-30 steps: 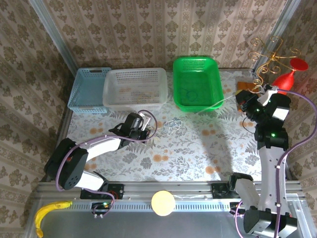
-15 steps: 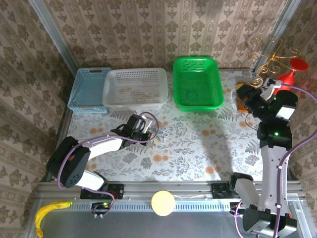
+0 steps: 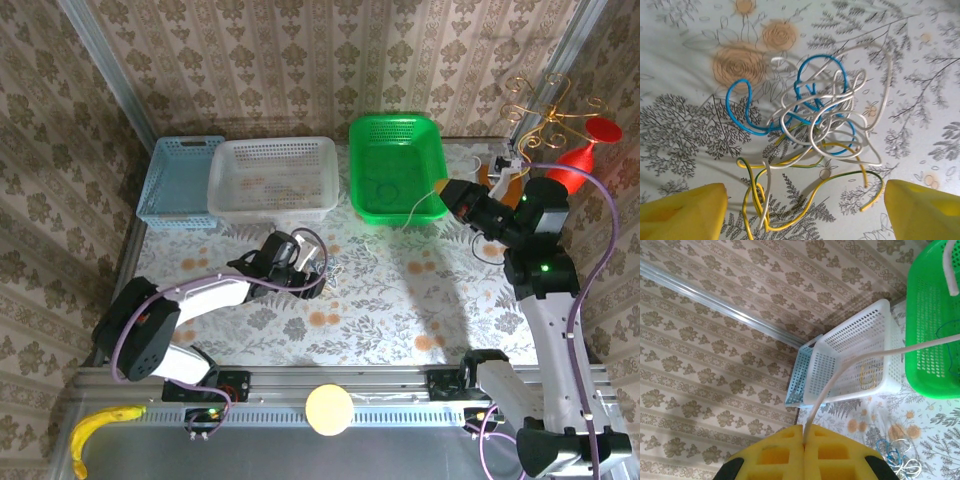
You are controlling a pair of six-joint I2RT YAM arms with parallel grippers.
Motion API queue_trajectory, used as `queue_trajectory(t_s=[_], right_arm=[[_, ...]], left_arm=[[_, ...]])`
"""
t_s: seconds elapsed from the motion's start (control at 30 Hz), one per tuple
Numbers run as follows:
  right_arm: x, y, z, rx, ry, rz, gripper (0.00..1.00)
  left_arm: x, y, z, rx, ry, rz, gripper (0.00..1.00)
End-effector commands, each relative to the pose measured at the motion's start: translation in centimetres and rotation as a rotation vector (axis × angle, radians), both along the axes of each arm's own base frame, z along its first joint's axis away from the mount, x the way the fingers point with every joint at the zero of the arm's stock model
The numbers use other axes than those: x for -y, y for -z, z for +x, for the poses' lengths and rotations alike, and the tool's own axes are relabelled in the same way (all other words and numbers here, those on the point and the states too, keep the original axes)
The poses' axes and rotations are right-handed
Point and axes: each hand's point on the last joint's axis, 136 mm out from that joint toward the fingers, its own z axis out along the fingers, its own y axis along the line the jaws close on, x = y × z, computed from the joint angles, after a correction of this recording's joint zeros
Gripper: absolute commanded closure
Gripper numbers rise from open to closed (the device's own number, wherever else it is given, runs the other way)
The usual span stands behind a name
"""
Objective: Untangle the cables
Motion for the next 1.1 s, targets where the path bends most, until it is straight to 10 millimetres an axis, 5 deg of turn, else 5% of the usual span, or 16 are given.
queue_trajectory(t_s=[0.0, 0.13, 0.67, 1.07], right_arm=[[-0.2, -0.5, 0.1, 0.027, 0.003, -0.012, 1.0], [-0.5, -0.7, 0.1, 0.033, -0.006, -0.015, 1.0], [-3.6, -0.2, 0.3, 0.032, -0.108, -0.032, 1.0], [-6.4, 1.8, 1.1, 0.003, -0.151, -0.041, 1.0]], left_arm=[[0.2, -3.6, 0.6, 0.066, -0.01, -0.029, 0.11], [0.0, -6.2, 0.6, 0.109, -0.019, -0.063, 0.0], [3.7, -21.5, 1.2, 0.313, 0.071, -0.445, 0.0], [5.6, -22.3, 3.3, 0.22, -0.066, -0.565, 0.04]])
